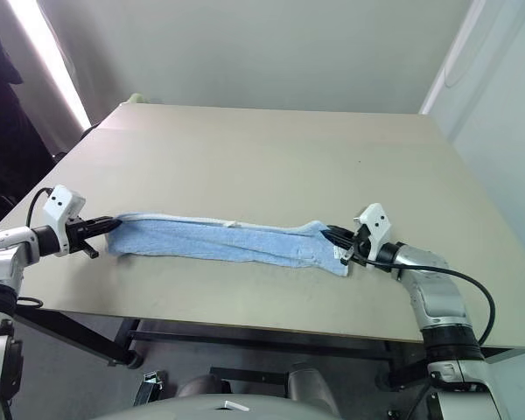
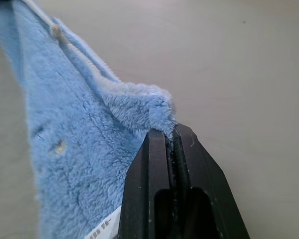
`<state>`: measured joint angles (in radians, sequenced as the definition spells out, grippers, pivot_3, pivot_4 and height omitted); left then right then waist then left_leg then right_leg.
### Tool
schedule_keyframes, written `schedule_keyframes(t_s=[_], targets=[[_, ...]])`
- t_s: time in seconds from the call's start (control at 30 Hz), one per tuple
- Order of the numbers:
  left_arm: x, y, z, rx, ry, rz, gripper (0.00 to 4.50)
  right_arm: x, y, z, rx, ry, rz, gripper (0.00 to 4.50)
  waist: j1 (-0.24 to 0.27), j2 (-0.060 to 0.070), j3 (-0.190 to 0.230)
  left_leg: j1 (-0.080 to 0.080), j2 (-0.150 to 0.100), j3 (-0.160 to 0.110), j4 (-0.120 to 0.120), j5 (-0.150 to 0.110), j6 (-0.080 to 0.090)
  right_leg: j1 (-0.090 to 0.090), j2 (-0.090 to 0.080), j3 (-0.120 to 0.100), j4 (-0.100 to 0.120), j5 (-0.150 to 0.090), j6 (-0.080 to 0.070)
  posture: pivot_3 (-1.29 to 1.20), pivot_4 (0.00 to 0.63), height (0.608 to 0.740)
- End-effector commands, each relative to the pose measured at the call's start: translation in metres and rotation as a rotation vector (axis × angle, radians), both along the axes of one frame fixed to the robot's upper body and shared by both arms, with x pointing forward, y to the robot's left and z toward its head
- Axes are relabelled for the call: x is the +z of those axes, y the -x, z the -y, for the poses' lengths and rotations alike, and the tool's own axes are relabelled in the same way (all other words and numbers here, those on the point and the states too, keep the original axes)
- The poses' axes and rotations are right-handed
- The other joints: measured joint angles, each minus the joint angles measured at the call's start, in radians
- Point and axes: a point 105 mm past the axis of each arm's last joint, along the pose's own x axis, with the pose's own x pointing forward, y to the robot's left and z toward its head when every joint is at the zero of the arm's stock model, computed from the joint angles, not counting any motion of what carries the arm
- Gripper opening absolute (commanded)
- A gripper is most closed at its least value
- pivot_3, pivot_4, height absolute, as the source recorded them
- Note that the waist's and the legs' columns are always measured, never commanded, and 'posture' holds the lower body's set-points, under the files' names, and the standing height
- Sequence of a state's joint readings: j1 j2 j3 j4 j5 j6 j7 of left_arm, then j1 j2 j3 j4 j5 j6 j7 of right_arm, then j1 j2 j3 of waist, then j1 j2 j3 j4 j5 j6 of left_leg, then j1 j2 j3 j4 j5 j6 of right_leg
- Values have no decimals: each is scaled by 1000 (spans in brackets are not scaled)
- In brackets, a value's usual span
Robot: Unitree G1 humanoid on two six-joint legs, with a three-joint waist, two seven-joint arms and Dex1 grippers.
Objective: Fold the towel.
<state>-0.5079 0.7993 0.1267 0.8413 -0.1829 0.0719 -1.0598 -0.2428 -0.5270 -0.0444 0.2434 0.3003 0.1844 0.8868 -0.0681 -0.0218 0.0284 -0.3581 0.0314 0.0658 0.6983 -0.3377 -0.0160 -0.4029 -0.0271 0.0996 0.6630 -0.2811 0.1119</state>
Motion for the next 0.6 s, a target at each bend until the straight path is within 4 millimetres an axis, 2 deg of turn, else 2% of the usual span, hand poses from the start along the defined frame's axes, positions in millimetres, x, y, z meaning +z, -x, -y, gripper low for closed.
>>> schedule_keyframes(t_s=[0.03,0.2,0.23,0.27,0.37,0.6], targets=[[6,-10,-2,26,-15,38,0,2,-18,13,-122,31,18,30,0,0,0,0,0,0,0,0,0,0,0,0,0,0,0,0,0,716],[-1,-17,2,45,-28,40,0,-9,-26,22,-195,63,-48,30,-1,0,0,-1,0,0,0,0,0,-1,0,0,0,0,0,0,0,716],[-2,-18,3,48,-26,37,0,-10,-27,23,-197,65,-54,511,-1,0,0,-1,0,0,0,0,0,-1,0,0,0,0,0,0,0,716],[-3,-20,4,53,-22,40,0,-10,-26,22,-188,64,-56,747,-1,0,0,-1,0,0,0,0,0,-1,0,0,0,0,0,0,0,716],[-1,-26,5,86,-2,59,751,-8,-26,19,-170,40,-62,1774,-1,0,0,-1,0,0,0,0,0,-1,0,0,0,0,0,0,0,716],[4,-30,11,75,55,74,3267,0,-26,19,-187,-36,-75,4355,-1,0,0,-2,0,-1,0,0,0,-1,0,0,0,0,0,0,0,716]])
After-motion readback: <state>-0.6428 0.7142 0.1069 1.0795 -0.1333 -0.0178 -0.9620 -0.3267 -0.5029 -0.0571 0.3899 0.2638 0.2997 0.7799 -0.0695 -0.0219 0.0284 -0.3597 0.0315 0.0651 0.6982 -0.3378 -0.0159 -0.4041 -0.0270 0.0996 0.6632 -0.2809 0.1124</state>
